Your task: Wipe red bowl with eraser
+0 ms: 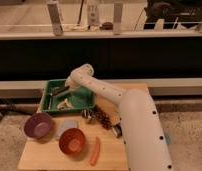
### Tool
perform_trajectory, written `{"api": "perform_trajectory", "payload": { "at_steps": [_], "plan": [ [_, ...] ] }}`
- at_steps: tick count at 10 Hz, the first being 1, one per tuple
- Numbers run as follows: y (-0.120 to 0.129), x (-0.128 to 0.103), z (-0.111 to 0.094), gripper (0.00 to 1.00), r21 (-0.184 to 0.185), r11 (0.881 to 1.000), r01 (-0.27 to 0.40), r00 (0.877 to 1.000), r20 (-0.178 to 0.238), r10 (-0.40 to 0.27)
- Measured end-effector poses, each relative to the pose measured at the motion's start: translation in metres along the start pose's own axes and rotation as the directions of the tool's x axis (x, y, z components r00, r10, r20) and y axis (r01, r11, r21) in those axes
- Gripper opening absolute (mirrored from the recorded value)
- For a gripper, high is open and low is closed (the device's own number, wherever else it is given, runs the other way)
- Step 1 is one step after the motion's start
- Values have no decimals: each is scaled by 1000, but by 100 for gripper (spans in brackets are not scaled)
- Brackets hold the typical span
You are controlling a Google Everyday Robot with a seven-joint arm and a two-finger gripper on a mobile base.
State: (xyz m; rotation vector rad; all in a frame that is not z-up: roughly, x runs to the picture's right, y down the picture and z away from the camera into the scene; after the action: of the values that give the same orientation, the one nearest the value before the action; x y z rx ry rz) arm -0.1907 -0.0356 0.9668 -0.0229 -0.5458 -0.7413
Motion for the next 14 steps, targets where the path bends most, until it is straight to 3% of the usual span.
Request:
{"api": "perform_trajectory", "payload": {
  "at_steps": [5, 7, 11, 14],
  "plan": [
    [12, -15, -69, 0, 63, 998, -2, 999, -37, 5],
    [23, -20, -100, 0, 119, 993, -7, 1000, 15, 5],
    [46, -27, -134, 0, 208, 977, 39, 991, 115, -64],
    [68, -25, -166, 0, 262, 960, 95, 984, 123, -131]
  ]
}}
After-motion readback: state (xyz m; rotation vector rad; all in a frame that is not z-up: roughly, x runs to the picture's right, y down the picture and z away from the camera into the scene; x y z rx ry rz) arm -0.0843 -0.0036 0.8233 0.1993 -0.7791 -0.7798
